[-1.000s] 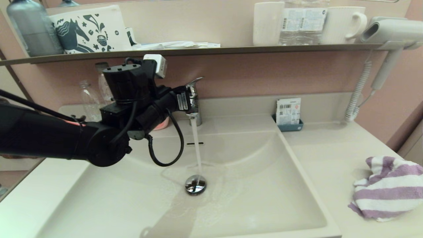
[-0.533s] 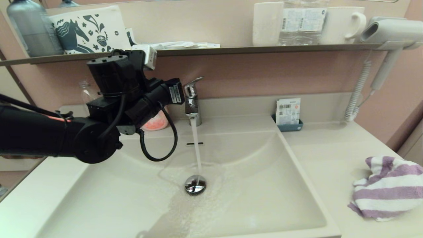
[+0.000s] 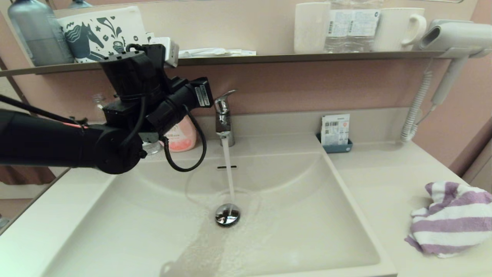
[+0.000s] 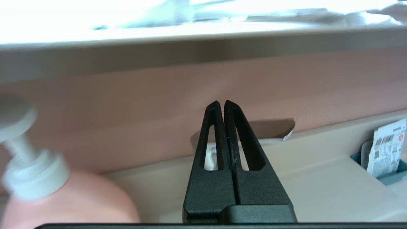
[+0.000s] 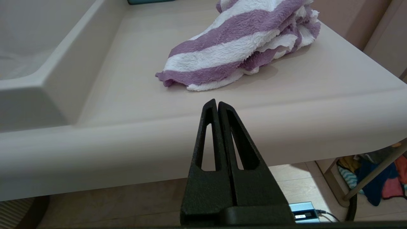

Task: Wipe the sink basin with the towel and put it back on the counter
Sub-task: Turn off the faucet

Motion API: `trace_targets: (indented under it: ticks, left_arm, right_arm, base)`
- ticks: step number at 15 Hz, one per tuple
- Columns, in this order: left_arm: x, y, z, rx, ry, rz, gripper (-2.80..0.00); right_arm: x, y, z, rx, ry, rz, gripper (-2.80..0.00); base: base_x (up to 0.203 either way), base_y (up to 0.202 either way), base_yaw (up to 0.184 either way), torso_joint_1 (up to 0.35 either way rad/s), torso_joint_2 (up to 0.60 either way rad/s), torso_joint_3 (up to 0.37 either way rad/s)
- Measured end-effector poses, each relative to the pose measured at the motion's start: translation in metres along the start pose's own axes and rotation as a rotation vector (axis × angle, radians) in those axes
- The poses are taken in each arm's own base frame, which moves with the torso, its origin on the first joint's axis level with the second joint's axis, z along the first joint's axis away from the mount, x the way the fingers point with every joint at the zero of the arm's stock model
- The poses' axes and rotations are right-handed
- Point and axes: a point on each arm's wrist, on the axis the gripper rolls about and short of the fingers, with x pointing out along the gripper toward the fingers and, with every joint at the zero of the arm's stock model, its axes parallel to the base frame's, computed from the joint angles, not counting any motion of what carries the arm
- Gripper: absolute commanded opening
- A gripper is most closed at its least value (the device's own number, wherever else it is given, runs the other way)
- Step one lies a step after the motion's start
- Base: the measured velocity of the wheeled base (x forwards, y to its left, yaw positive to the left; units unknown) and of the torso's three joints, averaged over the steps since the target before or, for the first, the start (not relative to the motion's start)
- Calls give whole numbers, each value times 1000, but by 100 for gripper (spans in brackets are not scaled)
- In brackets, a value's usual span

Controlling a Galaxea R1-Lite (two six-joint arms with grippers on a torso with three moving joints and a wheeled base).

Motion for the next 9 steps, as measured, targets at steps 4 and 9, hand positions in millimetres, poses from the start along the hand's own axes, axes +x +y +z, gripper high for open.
trace_targets:
  ticks: [4, 9]
  left_arm:
    - [14, -2, -4, -8, -21, -1, -280]
    - [31, -4, -12, -8, -32, -3, -280]
  right_arm:
    - [0, 0, 0, 0, 0, 0, -280]
    - [0, 0, 0, 0, 0, 0, -280]
  base:
    - [0, 0, 0, 0, 0, 0]
    - [0, 0, 0, 0, 0, 0]
